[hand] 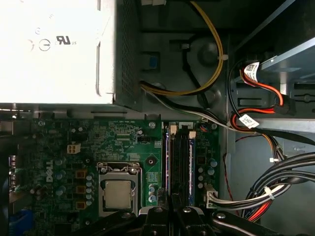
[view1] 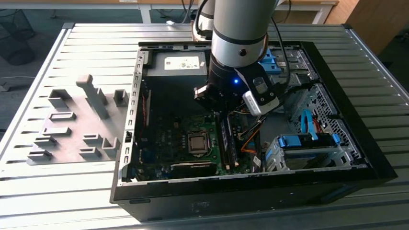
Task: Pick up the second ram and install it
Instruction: 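Insert the second ram into the second slot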
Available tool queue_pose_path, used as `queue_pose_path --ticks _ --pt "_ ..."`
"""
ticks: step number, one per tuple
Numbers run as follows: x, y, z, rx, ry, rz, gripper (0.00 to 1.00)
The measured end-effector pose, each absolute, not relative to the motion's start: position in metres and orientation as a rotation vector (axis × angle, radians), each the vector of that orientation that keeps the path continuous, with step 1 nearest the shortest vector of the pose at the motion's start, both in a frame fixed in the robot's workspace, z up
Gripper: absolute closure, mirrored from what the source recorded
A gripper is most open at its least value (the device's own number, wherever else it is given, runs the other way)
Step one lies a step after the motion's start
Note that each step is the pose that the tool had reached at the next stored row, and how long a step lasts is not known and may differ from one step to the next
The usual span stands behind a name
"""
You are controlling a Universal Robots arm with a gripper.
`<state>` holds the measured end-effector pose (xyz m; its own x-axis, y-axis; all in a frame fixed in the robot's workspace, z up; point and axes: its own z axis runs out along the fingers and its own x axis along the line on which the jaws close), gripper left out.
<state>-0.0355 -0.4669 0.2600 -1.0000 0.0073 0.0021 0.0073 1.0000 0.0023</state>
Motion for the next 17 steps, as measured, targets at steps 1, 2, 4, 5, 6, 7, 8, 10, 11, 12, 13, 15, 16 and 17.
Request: queue_pose_path --ticks 1,2,4,5,6,7,8,10,11,12,13,15,16,17 --pt "-0.036 -0.467 0.26 -0.012 -3.14 -0.004 0.86" --pt "-0.036 -0.467 0.26 -0.011 -3.14 -0.004 0.86" --pt "-0.035 -0.468 0.259 -0.011 -3.14 -0.004 0.86" --pt "-0.036 -0.469 0.259 -0.011 -3.139 -0.003 0.86" --pt "-0.036 -0.47 0.258 -0.012 -3.14 -0.004 0.86" --pt "-0.036 -0.47 0.256 -0.012 -3.14 -0.004 0.86" --pt "-0.036 -0.47 0.254 -0.014 -3.14 -0.004 0.86" --pt "-0.035 -0.47 0.251 -0.015 -3.14 -0.004 0.86" --pt "-0.035 -0.47 0.249 -0.016 -3.14 -0.004 0.86" --pt "-0.034 -0.47 0.247 -0.017 -3.14 -0.004 0.86" --pt "-0.033 -0.471 0.245 -0.017 -3.14 -0.004 0.86" --pt "-0.032 -0.473 0.243 -0.02 -3.139 -0.003 0.86" --pt "-0.031 -0.474 0.241 -0.021 -3.139 -0.004 0.86" --pt "-0.031 -0.475 0.24 -0.024 -3.14 -0.004 0.86"
